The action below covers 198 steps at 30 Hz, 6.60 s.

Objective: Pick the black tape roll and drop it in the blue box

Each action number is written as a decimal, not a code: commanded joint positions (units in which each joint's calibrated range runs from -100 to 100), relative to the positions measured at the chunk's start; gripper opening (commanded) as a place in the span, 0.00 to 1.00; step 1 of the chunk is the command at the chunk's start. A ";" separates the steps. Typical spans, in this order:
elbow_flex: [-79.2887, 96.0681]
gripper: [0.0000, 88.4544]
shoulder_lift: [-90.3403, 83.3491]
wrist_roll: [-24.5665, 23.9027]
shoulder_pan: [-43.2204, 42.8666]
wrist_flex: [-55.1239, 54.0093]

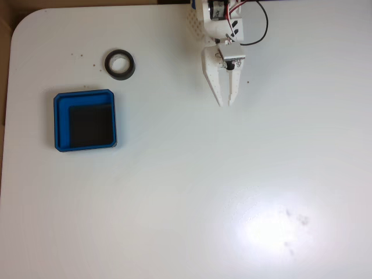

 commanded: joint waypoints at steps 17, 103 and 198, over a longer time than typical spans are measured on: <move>0.63 0.01 -0.44 -0.17 -0.07 -0.63; -17.25 0.01 12.35 -0.08 72.62 24.37; -62.89 0.19 88.11 0.36 78.29 25.45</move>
